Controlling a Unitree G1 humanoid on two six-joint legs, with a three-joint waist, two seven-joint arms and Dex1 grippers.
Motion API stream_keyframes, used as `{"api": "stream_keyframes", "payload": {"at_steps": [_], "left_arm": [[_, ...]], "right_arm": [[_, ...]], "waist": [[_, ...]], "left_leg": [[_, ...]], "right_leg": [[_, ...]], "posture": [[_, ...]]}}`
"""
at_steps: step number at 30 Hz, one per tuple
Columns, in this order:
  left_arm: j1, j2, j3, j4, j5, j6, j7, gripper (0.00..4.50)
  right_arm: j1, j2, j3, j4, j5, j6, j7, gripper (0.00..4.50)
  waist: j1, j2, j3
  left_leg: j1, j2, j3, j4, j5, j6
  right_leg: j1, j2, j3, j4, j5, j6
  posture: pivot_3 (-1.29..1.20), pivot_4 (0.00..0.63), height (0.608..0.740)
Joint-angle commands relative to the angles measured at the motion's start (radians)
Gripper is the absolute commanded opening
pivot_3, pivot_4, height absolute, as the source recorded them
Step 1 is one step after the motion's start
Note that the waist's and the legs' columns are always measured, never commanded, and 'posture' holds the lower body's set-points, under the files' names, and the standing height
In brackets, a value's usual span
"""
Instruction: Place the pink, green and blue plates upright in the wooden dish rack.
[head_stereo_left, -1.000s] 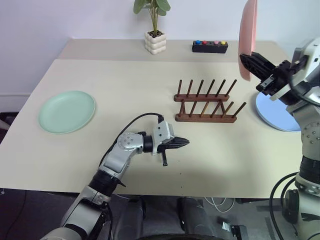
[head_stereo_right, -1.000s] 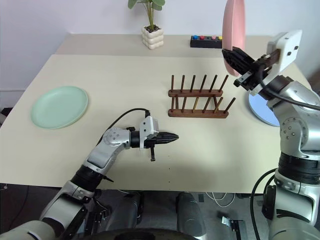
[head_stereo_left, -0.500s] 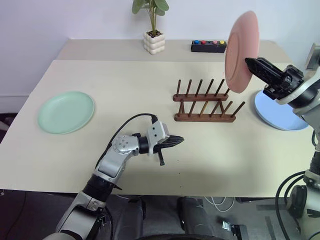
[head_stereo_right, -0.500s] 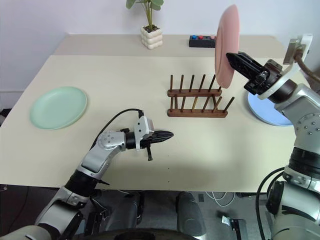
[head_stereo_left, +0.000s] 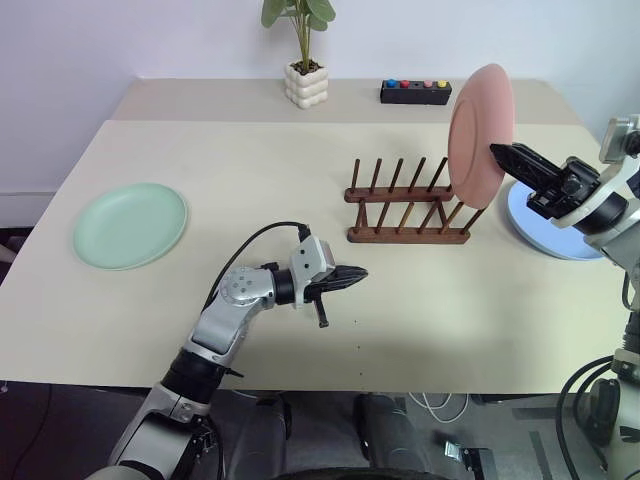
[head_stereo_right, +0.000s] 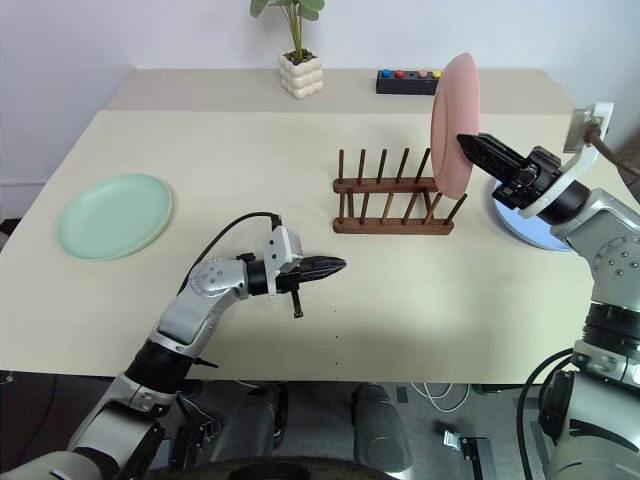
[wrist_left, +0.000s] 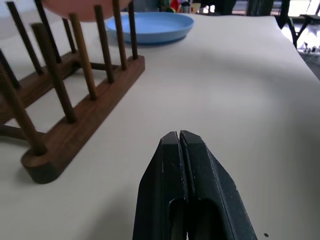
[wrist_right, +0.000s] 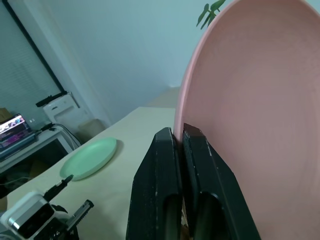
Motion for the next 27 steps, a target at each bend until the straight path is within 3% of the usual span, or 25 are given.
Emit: {"api": "stream_keyframes", "payload": {"at_steps": [1,15,19,27], "left_arm": [[-0.001,-0.015,0.04,-0.062,-0.048,-0.003,0.011,0.0],[0.011,-0.011,0.035,-0.072,-0.041,-0.005,0.017,0.0],[0.009,-0.012,0.031,-0.067,-0.038,-0.008,0.019,0.0],[0.009,-0.014,0.027,-0.065,-0.039,-0.004,0.021,0.0]], "right_arm": [[-0.008,-0.016,-0.038,0.013,0.03,0.017,0.017,0.03],[-0.027,-0.019,-0.044,0.11,-0.009,-0.006,0.041,0.03],[-0.04,-0.011,-0.041,0.132,-0.063,-0.063,0.001,1.41],[-0.028,-0.006,-0.047,0.112,-0.116,-0.162,0.005,1.41]], "waist": [[0.0,0.0,0.0],[-0.001,0.0,0.0],[-0.001,0.0,0.0],[-0.001,0.0,0.0]], "left_leg": [[0.0,0.0,0.0,0.0,0.0,0.0],[0.0,0.0,0.0,0.0,0.0,0.0],[0.0,0.0,0.0,0.0,0.0,0.0],[0.0,0.0,0.0,0.0,0.0,0.0]], "right_leg": [[0.0,0.0,0.0,0.0,0.0,0.0],[0.0,0.0,0.0,0.0,0.0,0.0],[0.0,0.0,0.0,0.0,0.0,0.0],[0.0,0.0,0.0,0.0,0.0,0.0]], "posture": [[0.0,0.15,0.73],[0.0,0.15,0.73],[0.0,0.15,0.73],[0.0,0.15,0.73]]}}
